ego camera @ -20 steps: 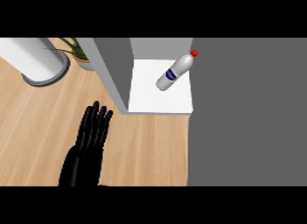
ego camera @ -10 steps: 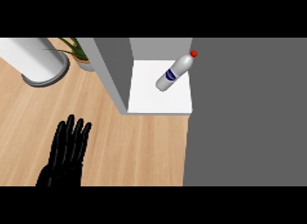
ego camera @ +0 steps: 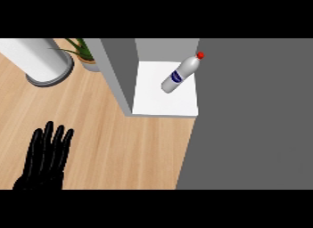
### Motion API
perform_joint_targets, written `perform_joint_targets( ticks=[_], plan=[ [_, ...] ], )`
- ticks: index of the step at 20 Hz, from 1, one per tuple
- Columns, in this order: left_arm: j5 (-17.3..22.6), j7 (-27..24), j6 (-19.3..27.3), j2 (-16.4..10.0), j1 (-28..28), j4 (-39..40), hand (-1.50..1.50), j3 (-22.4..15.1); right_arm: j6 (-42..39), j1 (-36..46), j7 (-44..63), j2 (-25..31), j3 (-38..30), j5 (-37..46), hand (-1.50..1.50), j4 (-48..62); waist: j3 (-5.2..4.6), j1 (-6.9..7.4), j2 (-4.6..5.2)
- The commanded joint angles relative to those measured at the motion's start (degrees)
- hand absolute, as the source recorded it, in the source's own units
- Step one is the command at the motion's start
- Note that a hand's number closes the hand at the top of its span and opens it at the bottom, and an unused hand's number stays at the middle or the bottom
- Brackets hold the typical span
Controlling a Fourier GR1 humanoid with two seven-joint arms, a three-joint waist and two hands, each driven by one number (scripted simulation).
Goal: Pick up the bottled water, place it into the cabinet and close the cabinet
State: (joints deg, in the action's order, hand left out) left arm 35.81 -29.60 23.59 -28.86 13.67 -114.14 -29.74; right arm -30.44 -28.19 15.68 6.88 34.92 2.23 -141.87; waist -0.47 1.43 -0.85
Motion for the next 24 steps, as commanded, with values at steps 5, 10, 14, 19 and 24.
perform_joint_targets(
  ticks=[5, 10, 14, 19, 24],
  plan=[
    [1.7, -1.4, -2.8, -2.7, 4.0, -2.2, -1.50, 3.0, 7.9, 14.1, 10.1, -6.6, 13.7, 10.0, 1.50, -0.6, -0.18, 0.67, 0.07],
    [4.0, -1.5, -6.4, -4.8, 5.9, -2.4, -1.50, 4.9, 11.6, 21.3, 11.0, -6.5, 14.2, 10.7, 1.50, 4.6, -0.17, 0.87, 0.14],
    [5.0, -0.8, -7.3, -5.6, 5.7, -2.7, -1.50, 5.7, 12.3, 24.2, 11.7, -6.5, 13.2, 9.3, 1.50, 5.7, -0.22, 0.89, 0.39],
    [4.6, -2.6, -8.5, -5.6, 6.0, -1.6, -1.50, 6.8, 11.8, 26.7, 13.0, -6.4, 12.4, 7.0, 1.50, 6.5, -0.33, 1.76, 0.76],
    [6.1, -2.7, -10.9, -6.4, 7.1, -1.8, -1.50, 7.5, 10.9, 28.1, 13.2, -6.3, 10.9, 6.1, 1.50, 7.2, -0.43, 2.70, 1.06]
  ],
)
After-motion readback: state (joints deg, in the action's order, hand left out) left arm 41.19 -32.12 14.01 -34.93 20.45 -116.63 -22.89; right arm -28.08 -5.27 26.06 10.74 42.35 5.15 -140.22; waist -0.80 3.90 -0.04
